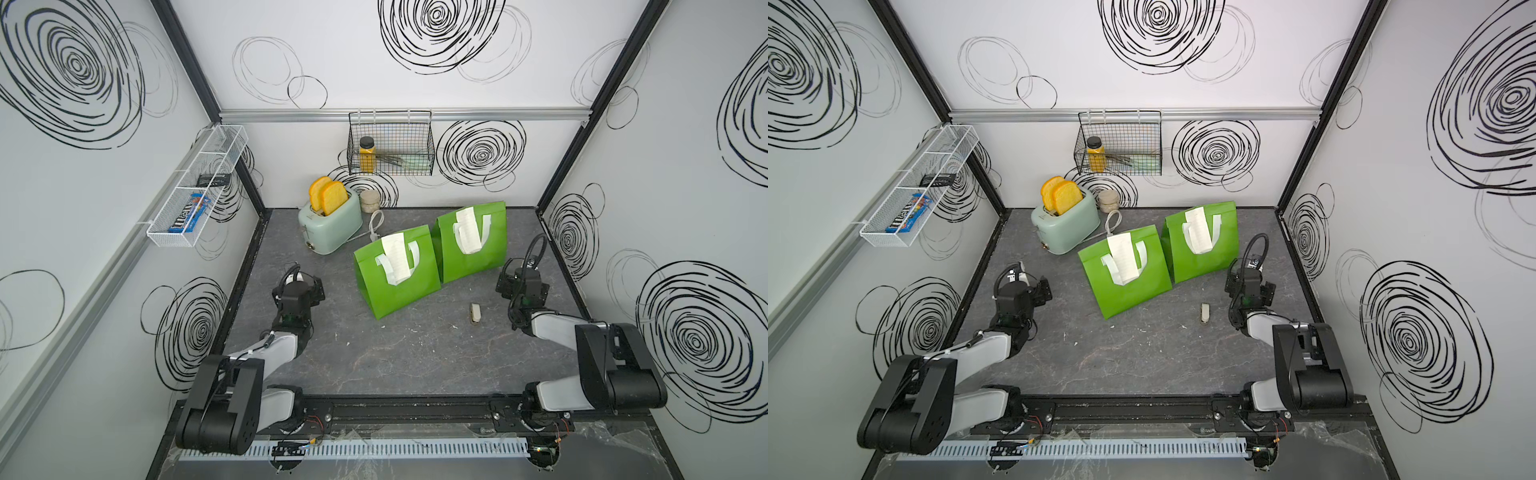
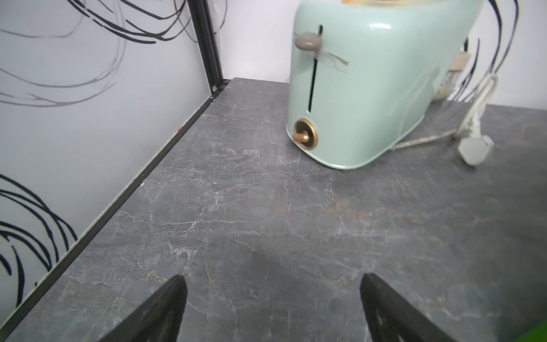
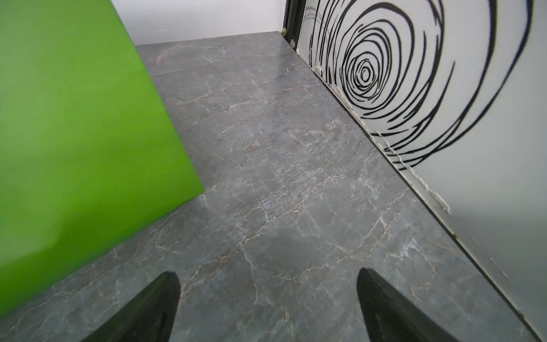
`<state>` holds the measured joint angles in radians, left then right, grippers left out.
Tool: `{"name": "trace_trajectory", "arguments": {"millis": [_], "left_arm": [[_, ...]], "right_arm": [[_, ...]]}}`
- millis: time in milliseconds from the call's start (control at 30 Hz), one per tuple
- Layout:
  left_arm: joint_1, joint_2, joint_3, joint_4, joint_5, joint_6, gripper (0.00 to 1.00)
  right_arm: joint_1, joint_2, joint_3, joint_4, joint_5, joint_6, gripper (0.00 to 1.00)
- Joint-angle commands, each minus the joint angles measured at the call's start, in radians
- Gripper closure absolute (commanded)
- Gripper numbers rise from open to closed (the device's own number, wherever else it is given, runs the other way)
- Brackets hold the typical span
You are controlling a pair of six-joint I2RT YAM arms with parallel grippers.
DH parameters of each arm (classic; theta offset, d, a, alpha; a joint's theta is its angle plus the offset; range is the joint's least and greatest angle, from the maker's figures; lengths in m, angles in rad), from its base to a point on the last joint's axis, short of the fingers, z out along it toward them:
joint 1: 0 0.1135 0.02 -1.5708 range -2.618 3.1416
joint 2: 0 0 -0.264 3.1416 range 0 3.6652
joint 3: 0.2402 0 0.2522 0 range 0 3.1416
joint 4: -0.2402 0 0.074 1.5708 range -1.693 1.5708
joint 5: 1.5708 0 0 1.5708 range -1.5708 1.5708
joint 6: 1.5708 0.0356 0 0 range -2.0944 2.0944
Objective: Staple the receipts to the bags
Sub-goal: Reset both arms
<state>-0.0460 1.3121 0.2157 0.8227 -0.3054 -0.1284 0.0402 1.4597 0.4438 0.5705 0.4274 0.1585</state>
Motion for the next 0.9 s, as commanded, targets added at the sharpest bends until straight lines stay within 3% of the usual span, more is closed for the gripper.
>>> {"name": "trace_trajectory", "arguments": {"millis": [0,100,233,333,867], "left_arm": [[0.008,0.052,-0.027,0.418,0.1,0.056,0.04],[0.007,0.142,-0.049,0.542,0.133,0.065,0.04],[0.004,0.179,-0.041,0.572,0.175,0.087,0.04],[0.005,0.182,-0.04,0.576,0.181,0.091,0.04],[-0.005,0.178,-0.04,0.57,0.167,0.098,0.04]], "right_arm": [[-0.033,-0.007,-0.02,0.191,-0.067,0.043,0.03],[-0.027,-0.021,-0.12,0.372,-0.222,-0.039,0.03],[-0.006,0.022,-0.23,0.631,-0.278,-0.109,0.03],[-0.008,0.014,-0.178,0.513,-0.274,-0.085,0.03],[-0.017,0.015,-0.184,0.525,-0.289,-0.085,0.03]]}}
